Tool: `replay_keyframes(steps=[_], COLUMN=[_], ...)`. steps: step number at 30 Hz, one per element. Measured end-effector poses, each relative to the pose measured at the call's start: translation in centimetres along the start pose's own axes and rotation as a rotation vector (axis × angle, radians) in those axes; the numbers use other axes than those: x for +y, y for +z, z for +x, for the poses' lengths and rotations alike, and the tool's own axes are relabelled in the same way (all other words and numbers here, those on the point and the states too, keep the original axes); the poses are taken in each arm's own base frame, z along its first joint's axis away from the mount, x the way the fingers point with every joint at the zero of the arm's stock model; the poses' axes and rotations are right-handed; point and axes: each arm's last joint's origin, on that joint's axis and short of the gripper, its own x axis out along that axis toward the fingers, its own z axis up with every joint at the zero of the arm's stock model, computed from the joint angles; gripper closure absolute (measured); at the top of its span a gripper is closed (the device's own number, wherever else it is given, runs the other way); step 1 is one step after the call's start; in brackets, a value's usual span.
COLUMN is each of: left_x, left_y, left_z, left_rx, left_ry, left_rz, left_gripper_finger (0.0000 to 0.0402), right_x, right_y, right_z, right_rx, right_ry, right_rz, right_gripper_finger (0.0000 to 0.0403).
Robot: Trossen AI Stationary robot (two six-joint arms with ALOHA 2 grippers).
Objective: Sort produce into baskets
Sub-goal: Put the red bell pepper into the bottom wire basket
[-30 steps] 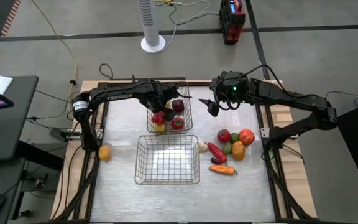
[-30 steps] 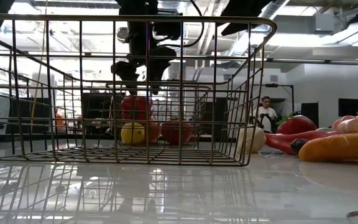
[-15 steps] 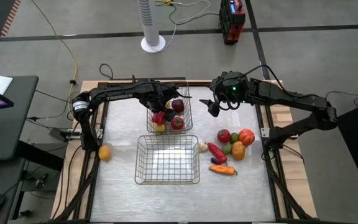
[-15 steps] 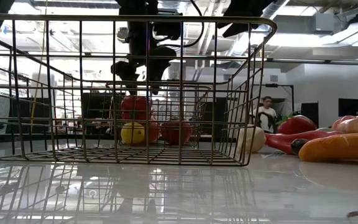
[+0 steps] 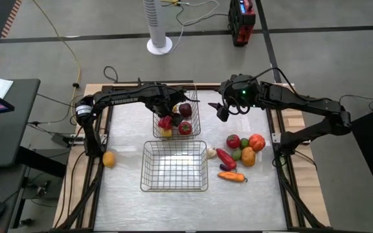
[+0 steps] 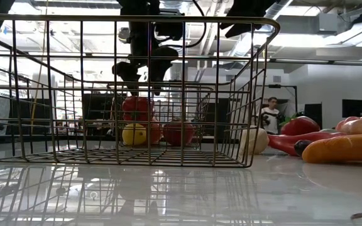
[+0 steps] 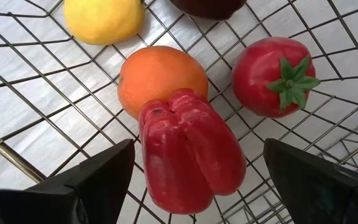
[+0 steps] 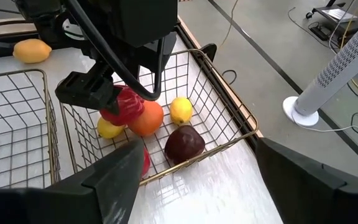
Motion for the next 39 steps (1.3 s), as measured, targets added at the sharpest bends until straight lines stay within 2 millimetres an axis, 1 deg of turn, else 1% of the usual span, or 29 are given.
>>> replay_keyframes(steps=[23, 26, 30, 35, 39], left_x=[0.0, -0.2, -0.5, -0.2, -0.2], left_y=[0.0, -0.2, -0.9, -1.7, -1.8], left_z=[0.0, 0.0, 1.3, 2.6, 2.7], left_rx=[0.001, -0.006, -0.004, 0.027, 0.030], left_ry=[0.000, 0.004, 0.021, 0.065, 0.068], left_rz=[0.000, 0.008, 0.025, 0.036, 0.065], left_gripper_finger=[0.0058, 0.0058, 0.0058, 0.0058, 0.0070], right_x=[0.0, 0.0, 0.0, 0.0, 0.0], right_y=[0.0, 0.0, 0.0, 0.0, 0.0], right_z=[0.0, 0.0, 0.0, 0.0, 0.0], right_rx=[0.000, 0.000, 0.000, 0.000, 0.000], right_ry=[0.001, 0.002, 0.002, 0.002, 0.002], right_rz=[-0.001, -0.001, -0.002, -0.002, -0.002], right_gripper_finger=[0.0072, 0.0072, 0.0072, 0.0072, 0.0072])
